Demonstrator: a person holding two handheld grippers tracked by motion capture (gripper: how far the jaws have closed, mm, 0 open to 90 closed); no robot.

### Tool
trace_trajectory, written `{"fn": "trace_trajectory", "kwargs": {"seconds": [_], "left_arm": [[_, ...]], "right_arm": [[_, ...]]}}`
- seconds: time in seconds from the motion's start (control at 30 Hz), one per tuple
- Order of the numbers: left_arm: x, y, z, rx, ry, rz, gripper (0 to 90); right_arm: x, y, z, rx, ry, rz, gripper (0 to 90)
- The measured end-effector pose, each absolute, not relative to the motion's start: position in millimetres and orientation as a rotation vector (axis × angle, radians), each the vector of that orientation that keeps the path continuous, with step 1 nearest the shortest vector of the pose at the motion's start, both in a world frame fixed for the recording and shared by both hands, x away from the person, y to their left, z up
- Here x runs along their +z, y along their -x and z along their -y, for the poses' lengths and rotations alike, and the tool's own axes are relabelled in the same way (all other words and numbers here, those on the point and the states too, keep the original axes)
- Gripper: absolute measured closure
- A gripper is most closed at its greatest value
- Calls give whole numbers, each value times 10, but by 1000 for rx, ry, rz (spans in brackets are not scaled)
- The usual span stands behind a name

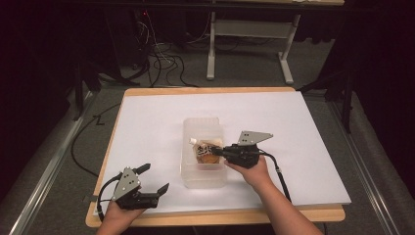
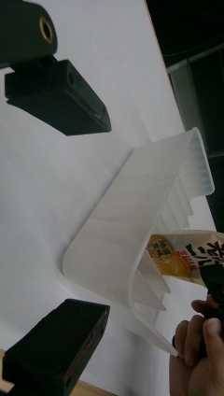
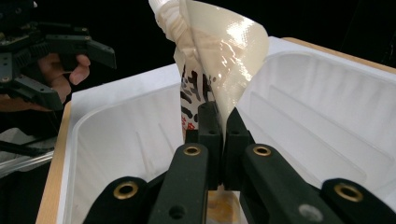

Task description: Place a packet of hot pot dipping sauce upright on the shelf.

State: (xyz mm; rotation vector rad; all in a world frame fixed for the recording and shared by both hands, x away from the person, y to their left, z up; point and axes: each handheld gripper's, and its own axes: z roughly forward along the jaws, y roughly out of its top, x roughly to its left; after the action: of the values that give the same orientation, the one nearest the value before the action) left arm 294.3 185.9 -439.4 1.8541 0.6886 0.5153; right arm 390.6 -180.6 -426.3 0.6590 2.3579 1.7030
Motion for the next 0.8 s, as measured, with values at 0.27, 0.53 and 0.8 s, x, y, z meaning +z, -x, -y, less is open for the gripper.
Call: {"fn": "trace_trajectory", "kwargs": {"seconds": [0.27,0.53,0.8], "left_arm": [[-4393,-2942,-1856,516,-1855,-686,116],[-4395,-2945,-1847,514,-1856,-685,115],[-4398,-2943,-1849,513,-1856,-687,115]], "right_arm": [[-4287,-3888,1816,1690,-663,-2364,892],[-4291,-3880,1842,1671,-701,-2372,802],[-4298,-3875,1828,1658,-737,-2351,588]]}}
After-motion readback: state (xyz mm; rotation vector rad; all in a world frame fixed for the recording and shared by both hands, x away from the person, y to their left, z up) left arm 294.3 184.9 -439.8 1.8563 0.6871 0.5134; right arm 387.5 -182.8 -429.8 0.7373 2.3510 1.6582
